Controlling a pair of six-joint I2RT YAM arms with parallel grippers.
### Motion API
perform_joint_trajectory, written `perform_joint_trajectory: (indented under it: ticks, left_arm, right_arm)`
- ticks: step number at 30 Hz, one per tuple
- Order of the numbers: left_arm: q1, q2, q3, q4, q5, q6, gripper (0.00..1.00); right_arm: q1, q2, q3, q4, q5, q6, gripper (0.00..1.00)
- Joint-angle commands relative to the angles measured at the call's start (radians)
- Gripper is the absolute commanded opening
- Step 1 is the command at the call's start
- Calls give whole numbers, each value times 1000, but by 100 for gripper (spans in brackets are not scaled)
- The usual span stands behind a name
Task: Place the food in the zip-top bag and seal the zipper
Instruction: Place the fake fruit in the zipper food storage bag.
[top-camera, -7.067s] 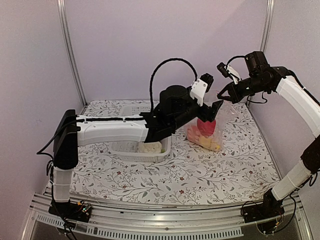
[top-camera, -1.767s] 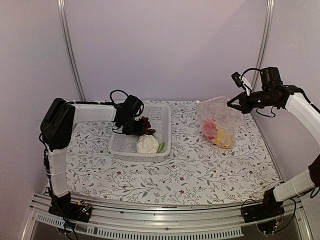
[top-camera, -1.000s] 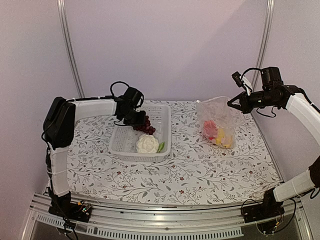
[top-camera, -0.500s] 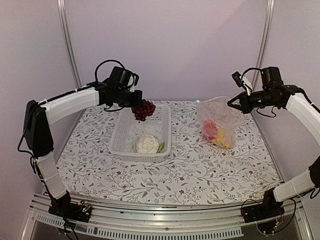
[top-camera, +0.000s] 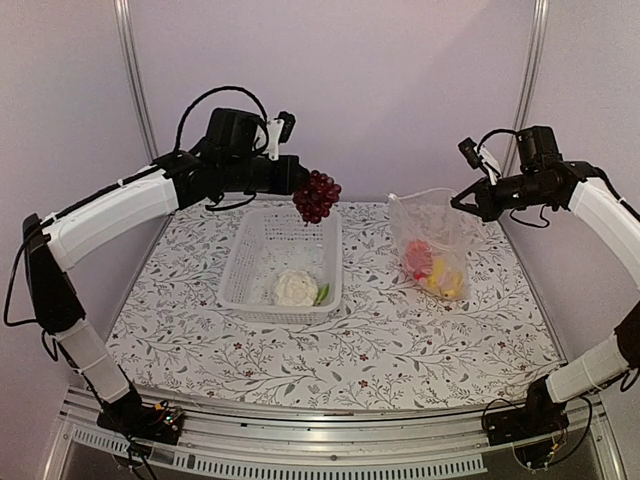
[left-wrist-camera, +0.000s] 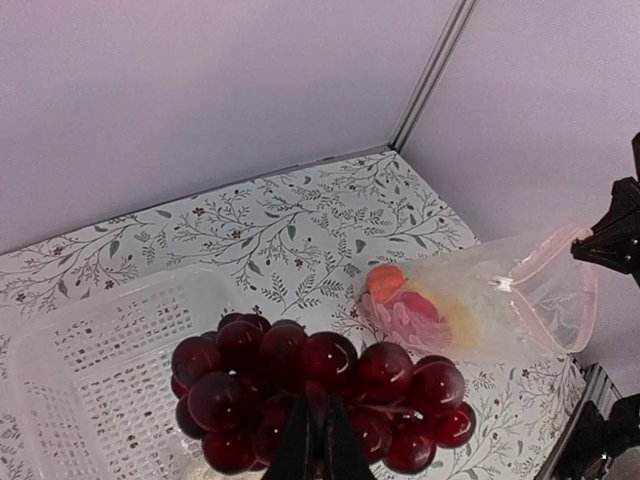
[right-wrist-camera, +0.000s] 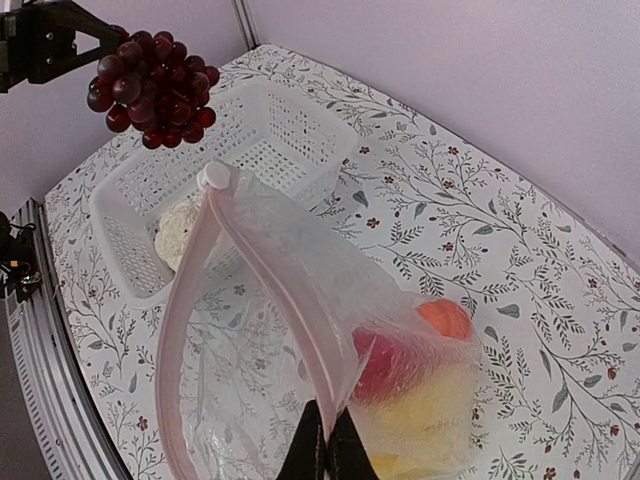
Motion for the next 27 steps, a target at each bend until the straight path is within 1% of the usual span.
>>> perform_joint_trajectory:
  ticks: [1, 5, 9, 15, 22, 27]
  left_arm:
    - [-52, -59, 45, 73, 36, 43, 0]
    - [-103, -85, 63, 117, 41, 98, 0]
    - [-153, -95, 82, 160, 57, 123, 0]
    - [-202, -93, 78, 269, 137, 126, 0]
    - [-235, -16, 117, 401, 252, 94, 0]
    - [-243, 64, 172, 436, 314, 63, 0]
  right_arm:
    - [29, 35, 70, -37, 16, -22, 0]
    - [54, 55, 116, -57, 30, -24, 0]
    - [80, 79, 161, -72, 35, -23, 0]
    - [123, 108, 204, -92, 46, -21, 0]
    - [164, 130, 208, -93, 55, -11, 0]
    - [181, 132, 213, -95, 54, -2, 0]
